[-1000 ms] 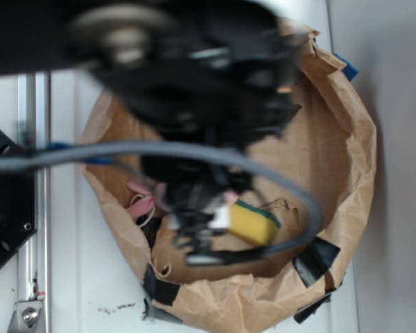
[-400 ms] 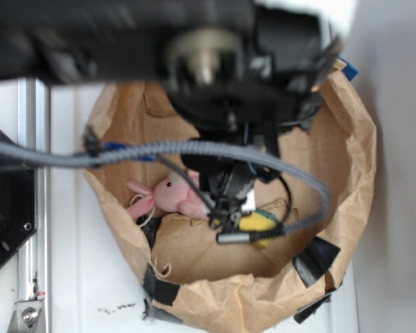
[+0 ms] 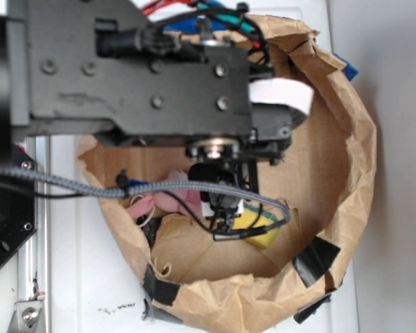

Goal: Grab the rock.

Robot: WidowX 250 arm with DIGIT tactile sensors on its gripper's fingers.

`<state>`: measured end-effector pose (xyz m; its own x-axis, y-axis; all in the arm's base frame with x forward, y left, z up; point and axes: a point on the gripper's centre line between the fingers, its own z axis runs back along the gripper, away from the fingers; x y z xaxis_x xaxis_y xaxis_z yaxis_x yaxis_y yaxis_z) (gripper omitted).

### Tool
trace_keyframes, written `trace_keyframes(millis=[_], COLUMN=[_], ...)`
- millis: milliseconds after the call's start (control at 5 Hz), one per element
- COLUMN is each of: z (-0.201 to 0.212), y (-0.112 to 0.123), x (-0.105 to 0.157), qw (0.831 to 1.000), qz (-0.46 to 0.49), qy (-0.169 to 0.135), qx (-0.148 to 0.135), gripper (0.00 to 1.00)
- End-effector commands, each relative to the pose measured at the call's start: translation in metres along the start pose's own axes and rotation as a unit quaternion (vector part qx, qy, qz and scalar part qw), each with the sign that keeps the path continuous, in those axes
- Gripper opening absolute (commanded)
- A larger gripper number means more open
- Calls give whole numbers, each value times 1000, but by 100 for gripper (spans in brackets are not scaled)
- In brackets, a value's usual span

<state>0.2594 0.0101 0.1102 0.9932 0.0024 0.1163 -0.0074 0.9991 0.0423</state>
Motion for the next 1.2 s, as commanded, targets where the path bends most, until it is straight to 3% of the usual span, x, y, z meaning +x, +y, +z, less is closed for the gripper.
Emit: trace_keyframes(millis=[0,400,800,1000], z=[-2,1,-12,-13], y=[21,33,32,38], x=[9,23,32,41], qw=[999,992,981,978], qz=[32,109,163,177], qy=[-16,-47,-102,-108], qx=[-21,-49,-26,-30], gripper=[100,100,100,100])
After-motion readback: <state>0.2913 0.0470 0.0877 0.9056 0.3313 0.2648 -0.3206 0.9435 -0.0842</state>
